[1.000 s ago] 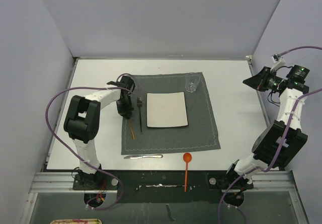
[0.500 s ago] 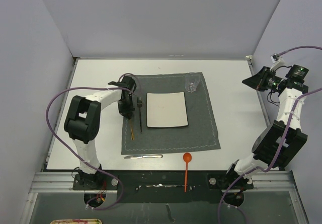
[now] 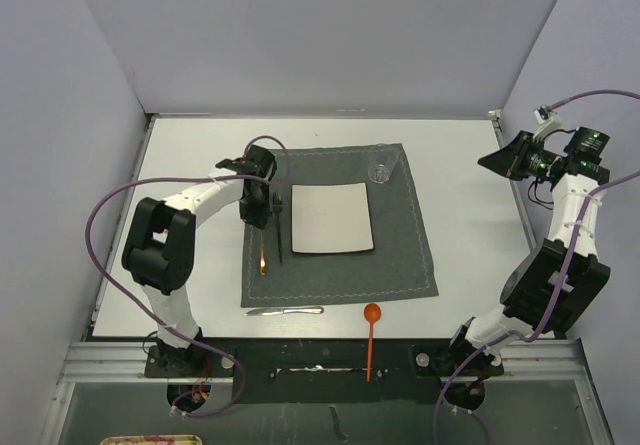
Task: Set the dinner table for one person
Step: Adjust the fork on the napkin.
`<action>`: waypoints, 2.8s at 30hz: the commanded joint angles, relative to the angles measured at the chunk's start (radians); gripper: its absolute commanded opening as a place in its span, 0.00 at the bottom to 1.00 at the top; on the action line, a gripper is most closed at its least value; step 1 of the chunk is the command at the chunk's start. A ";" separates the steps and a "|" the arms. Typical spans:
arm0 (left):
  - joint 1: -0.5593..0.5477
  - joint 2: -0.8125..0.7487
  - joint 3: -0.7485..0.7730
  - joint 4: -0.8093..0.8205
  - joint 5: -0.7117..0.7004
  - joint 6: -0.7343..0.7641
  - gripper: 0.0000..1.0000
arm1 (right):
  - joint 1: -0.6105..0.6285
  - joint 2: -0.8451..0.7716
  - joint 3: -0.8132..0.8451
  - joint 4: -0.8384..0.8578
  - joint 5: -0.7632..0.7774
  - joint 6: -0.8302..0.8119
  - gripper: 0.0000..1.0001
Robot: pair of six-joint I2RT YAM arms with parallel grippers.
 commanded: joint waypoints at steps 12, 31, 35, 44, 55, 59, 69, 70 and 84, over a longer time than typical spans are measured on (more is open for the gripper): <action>0.036 0.134 0.197 0.011 0.005 0.091 0.00 | 0.003 -0.041 0.023 0.037 -0.021 0.003 0.05; 0.052 0.244 0.274 -0.015 0.001 0.101 0.00 | 0.003 -0.025 0.015 0.036 -0.022 -0.008 0.05; 0.052 0.252 0.270 -0.020 0.002 0.095 0.00 | 0.005 -0.027 0.014 0.034 -0.024 -0.009 0.05; 0.057 0.259 0.261 -0.046 0.004 0.084 0.00 | 0.005 -0.022 0.011 0.040 -0.022 -0.003 0.05; 0.061 0.296 0.285 -0.057 0.041 0.096 0.00 | 0.008 -0.035 0.009 0.041 -0.029 0.005 0.05; 0.064 0.300 0.294 -0.055 0.056 0.101 0.00 | 0.008 -0.039 0.008 0.038 -0.027 0.003 0.05; 0.069 0.281 0.292 -0.077 0.071 0.098 0.08 | 0.013 -0.027 0.008 0.049 -0.031 0.010 0.05; 0.069 0.277 0.294 -0.083 0.075 0.095 0.13 | 0.014 -0.027 0.008 0.051 -0.033 0.013 0.05; 0.065 0.226 0.299 -0.120 0.096 0.090 0.26 | 0.015 -0.033 0.012 0.051 -0.040 0.015 0.05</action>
